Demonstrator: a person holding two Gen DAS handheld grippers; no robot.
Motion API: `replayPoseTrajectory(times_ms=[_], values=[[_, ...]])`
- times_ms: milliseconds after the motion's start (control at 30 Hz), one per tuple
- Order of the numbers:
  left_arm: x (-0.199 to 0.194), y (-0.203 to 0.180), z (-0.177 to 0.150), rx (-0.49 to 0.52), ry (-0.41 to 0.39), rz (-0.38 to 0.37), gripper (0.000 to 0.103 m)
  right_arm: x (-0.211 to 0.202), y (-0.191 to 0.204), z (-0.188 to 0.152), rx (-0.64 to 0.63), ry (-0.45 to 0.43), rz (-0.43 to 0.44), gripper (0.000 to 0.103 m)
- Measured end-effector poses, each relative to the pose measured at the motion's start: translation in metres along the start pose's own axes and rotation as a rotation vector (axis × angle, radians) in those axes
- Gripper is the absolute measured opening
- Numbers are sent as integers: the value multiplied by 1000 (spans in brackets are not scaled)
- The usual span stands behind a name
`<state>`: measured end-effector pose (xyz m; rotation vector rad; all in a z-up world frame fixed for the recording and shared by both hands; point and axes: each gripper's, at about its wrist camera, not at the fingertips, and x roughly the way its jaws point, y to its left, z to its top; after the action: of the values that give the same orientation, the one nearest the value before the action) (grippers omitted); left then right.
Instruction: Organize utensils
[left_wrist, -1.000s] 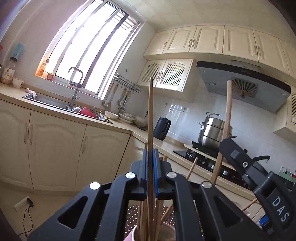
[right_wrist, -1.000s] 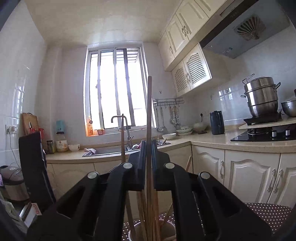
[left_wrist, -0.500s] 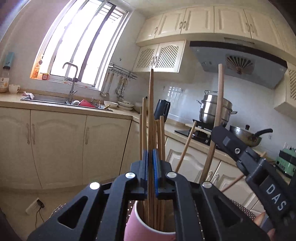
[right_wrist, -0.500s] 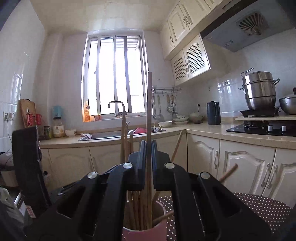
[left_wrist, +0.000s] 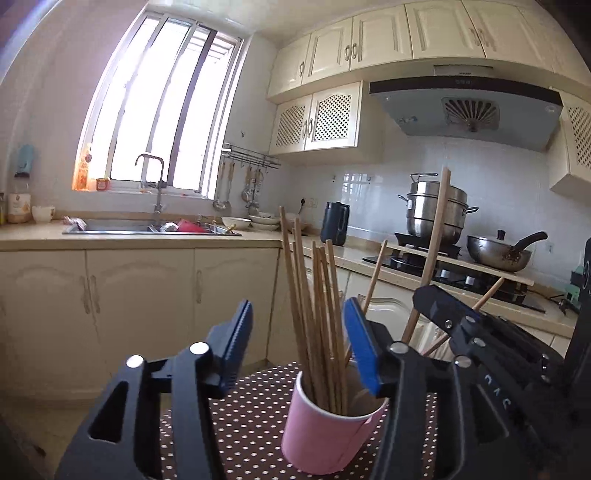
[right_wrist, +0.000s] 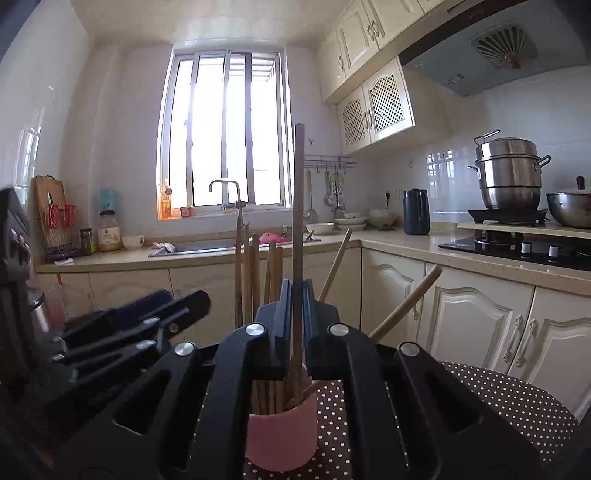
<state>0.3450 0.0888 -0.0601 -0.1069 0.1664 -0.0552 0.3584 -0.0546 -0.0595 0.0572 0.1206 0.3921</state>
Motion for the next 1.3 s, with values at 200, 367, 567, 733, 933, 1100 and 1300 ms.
replayPoseTrajectory(times_ms=[200,367,567,733,933,1100,1300], values=[[-23,3,2,47,17,35,64,-7,6,0,-10,36,-31,13],[-47,8,8,48,17,53,69,-35,10,15,-8,-7,-42,60],[-91,9,18,69,2,56,69,-87,26,35,-56,-65,-73,61],[-141,10,27,54,-40,60,77,-140,48,48,-98,-88,-124,67],[-199,3,31,61,-65,57,78,-195,72,50,-125,-73,-181,73],[-243,-7,32,77,-32,45,83,-237,84,47,-92,-51,-198,81],[-300,-21,33,101,-84,31,88,-282,98,42,-96,-42,-246,88]])
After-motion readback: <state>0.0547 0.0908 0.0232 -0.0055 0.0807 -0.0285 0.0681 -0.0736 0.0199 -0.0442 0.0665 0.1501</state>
